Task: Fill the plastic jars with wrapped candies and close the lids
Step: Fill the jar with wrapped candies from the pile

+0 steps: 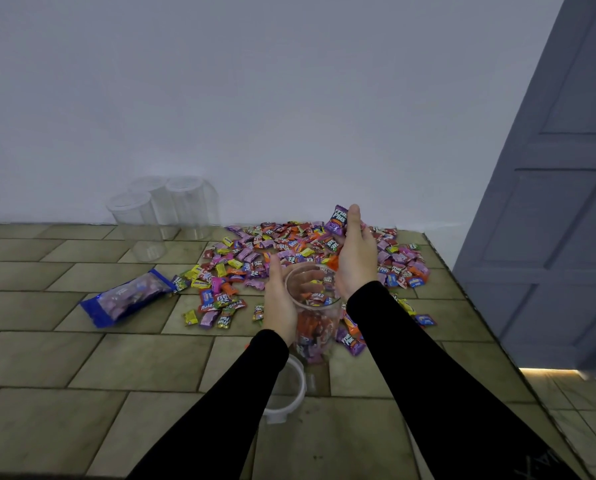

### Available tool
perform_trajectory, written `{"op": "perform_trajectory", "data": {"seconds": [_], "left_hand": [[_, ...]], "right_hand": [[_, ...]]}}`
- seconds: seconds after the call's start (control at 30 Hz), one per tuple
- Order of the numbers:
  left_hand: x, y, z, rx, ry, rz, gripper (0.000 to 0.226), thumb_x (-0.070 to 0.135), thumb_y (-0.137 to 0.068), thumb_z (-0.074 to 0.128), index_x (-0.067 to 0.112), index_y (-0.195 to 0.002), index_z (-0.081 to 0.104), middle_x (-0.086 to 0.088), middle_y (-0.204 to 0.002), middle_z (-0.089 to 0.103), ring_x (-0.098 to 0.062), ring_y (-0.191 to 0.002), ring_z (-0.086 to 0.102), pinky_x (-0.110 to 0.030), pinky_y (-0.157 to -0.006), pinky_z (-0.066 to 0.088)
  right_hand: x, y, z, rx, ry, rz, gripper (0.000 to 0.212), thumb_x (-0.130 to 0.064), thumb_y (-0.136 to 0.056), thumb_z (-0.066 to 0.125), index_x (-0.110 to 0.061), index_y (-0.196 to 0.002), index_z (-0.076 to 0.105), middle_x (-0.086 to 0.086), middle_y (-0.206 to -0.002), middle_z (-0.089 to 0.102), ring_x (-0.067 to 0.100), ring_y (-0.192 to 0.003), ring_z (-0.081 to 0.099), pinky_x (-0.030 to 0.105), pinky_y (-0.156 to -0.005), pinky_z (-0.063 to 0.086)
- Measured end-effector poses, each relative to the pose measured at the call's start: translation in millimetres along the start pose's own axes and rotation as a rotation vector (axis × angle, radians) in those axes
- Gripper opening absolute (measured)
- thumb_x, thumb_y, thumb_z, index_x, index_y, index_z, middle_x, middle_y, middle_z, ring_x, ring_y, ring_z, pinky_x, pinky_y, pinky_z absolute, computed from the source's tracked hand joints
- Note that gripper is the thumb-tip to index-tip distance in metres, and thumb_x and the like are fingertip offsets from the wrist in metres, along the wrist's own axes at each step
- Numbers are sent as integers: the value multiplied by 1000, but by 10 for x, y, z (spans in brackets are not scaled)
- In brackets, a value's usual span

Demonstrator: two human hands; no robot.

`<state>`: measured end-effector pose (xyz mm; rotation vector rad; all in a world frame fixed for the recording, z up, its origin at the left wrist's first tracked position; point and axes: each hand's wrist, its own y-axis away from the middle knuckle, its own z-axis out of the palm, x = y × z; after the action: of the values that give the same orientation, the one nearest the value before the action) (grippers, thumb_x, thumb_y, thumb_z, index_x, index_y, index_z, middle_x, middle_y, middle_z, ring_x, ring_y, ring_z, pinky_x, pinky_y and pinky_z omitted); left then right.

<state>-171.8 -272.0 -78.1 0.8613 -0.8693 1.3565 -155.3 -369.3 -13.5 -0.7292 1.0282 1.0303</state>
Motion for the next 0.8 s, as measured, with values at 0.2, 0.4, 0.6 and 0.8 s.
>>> {"op": "perform_trajectory", "data": {"seconds": [0.2,0.4,0.6,0.8], "left_hand": [[-27,-29,-30,-5,-27,24,80,59,-97,22,-7,-105,66,-21,-91,71,-25,-66,67,-30,-58,56],[-23,-45,-23,-21,-40,36,79,62,-90,28,-5,-103,66,-18,-87,71,-26,-65,66,-32,-61,53],[-44,-41,-38,3,-51,43,76,62,-93,28,-1,-101,68,-21,-93,70,-31,-77,66,-46,-77,52],[-13,-40,-31,-11,-96,37,72,53,-101,18,1,-96,68,-15,-83,71,-23,-63,67,-29,-55,54]], "right_hand": [[-55,55,19,-35,-12,38,21,-41,-97,49,-24,-89,57,0,-82,62,15,-72,58,28,-72,46],[-69,133,71,-10,35,40,36,-48,-90,57,-13,-94,63,15,-89,56,33,-82,53,35,-70,43],[-124,154,31,-78,19,123,21,-36,-92,57,-16,-97,57,17,-78,55,18,-49,52,30,-52,40],[-61,118,51,-73,7,73,22,-32,-91,60,-11,-97,61,12,-80,58,28,-66,58,38,-66,44]]}}
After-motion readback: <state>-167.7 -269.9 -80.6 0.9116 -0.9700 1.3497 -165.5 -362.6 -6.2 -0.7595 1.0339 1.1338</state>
